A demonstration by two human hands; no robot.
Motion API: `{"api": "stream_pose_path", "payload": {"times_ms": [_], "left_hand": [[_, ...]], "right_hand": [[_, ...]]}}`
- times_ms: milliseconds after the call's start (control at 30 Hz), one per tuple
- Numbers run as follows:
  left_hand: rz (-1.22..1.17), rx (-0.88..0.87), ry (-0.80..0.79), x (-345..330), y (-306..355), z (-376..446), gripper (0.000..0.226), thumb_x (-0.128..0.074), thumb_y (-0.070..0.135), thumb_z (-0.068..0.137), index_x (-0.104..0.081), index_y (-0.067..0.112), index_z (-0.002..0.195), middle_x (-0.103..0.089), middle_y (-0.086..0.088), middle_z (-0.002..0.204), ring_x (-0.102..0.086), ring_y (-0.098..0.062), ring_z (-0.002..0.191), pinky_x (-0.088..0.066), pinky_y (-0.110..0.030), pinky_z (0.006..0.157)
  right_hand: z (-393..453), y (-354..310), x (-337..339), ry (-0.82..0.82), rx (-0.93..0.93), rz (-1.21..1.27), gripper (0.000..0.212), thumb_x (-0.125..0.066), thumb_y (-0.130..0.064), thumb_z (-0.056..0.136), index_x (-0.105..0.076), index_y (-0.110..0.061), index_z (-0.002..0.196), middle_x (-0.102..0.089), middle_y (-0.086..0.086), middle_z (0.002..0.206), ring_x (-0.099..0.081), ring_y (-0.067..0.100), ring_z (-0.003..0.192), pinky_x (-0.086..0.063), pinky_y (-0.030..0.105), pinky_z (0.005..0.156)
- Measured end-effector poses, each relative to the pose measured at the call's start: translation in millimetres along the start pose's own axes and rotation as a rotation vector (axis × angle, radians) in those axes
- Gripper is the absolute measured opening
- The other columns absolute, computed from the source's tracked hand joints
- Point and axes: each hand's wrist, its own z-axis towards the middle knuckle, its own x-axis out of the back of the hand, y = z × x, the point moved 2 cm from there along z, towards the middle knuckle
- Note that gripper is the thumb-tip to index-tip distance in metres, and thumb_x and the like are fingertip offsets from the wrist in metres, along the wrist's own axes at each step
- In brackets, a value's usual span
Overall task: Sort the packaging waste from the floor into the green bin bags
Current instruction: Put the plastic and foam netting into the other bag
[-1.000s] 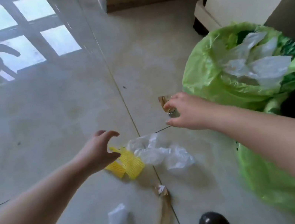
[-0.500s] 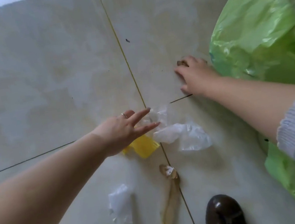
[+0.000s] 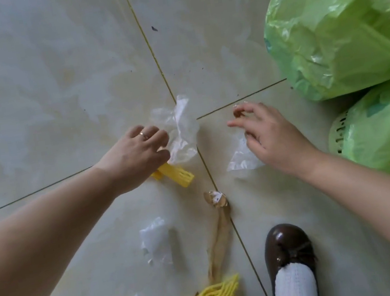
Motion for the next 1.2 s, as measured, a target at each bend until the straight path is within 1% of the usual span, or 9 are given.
{"api": "stream_pose_path", "payload": {"times_ms": [100,167,233,367,533,633,800,967,1200], "left_hand": [[0.061,-0.051,0.132,0,6,7,0.043,-0.05,0.005,0.082,-0.051,0.015,0.124,-0.046,-0.023,0.138,-0.041,-0.04,0.131,-0.029,-0.054,0.108],[0.081,-0.031,-0.06,2,5,19,0.078,-0.05,0.003,0.083,-0.015,0.024,0.149,-0.019,-0.023,0.154,-0.02,-0.038,0.142,-0.02,-0.054,0.113],[0.101,-0.015,-0.269,6,5,27,0.091,-0.052,0.008,0.085,0.01,0.03,0.148,-0.009,-0.017,0.157,-0.021,-0.034,0.142,-0.025,-0.047,0.113],[-0.069,0.0,-0.346,3,1,32,0.069,-0.049,0.004,0.085,-0.026,0.033,0.143,-0.038,-0.006,0.138,-0.048,-0.028,0.119,-0.047,-0.035,0.092],[-0.276,0.132,-0.424,-3,1,18,0.021,-0.052,0.018,0.087,-0.059,0.023,0.106,-0.057,0.001,0.106,-0.058,-0.021,0.1,-0.048,-0.033,0.082],[-0.478,0.328,-0.329,-4,5,11,0.017,-0.056,0.013,0.08,-0.061,0.02,0.094,-0.054,0.003,0.092,-0.058,-0.021,0.089,-0.048,-0.032,0.072],[-0.854,0.625,0.061,49,7,18,0.022,-0.066,0.008,0.075,-0.064,0.012,0.096,-0.058,0.0,0.086,-0.058,-0.023,0.083,-0.045,-0.027,0.069],[-0.955,0.583,0.342,144,-3,42,0.033,-0.068,0.006,0.073,-0.051,0.033,0.069,-0.054,0.014,0.068,-0.053,-0.004,0.064,-0.04,-0.015,0.059],[-1.004,0.449,0.567,259,8,95,0.03,-0.068,0.007,0.076,-0.052,0.031,0.069,-0.055,0.012,0.067,-0.052,0.011,0.056,-0.039,-0.004,0.052]], "right_hand": [[-34,7,-24,-0.184,-0.019,-0.159,0.04,-0.057,-0.018,0.085,-0.058,-0.019,0.125,-0.039,0.014,0.145,-0.033,0.035,0.137,-0.032,0.046,0.107],[-50,9,-39,-0.307,-0.075,-0.191,0.05,-0.068,-0.029,0.079,-0.057,-0.024,0.127,-0.035,0.011,0.149,-0.031,0.032,0.139,-0.034,0.05,0.105],[-59,10,-49,-0.312,-0.057,-0.241,0.053,-0.078,-0.026,0.068,-0.062,-0.024,0.119,-0.048,0.012,0.14,-0.045,0.034,0.129,-0.043,0.05,0.096],[-58,12,-54,-0.128,-0.012,-0.231,0.04,-0.077,-0.007,0.057,-0.069,-0.019,0.094,-0.062,0.013,0.112,-0.06,0.036,0.098,-0.054,0.043,0.074],[-52,13,-49,-0.155,0.039,-0.286,0.027,-0.078,-0.007,0.056,-0.063,-0.018,0.075,-0.06,0.007,0.092,-0.061,0.031,0.082,-0.047,0.032,0.049],[-48,13,-47,-0.138,-0.068,-0.137,0.02,-0.065,0.0,0.069,-0.061,-0.016,0.08,-0.055,0.005,0.094,-0.056,0.026,0.088,-0.044,0.03,0.059],[-30,-22,8,0.181,-0.333,0.343,0.025,-0.053,0.002,0.077,-0.056,-0.023,0.074,-0.046,-0.009,0.084,-0.049,-0.005,0.067,-0.036,0.007,0.059],[-20,-52,94,0.392,-0.312,0.574,0.027,-0.054,-0.007,0.075,-0.054,-0.034,0.068,-0.052,-0.004,0.084,-0.051,0.012,0.058,-0.049,0.028,0.056],[-35,-46,231,0.628,-0.234,0.597,0.02,-0.058,-0.007,0.082,-0.057,-0.025,0.075,-0.056,-0.004,0.073,-0.044,0.004,0.052,-0.043,0.018,0.049]]}}
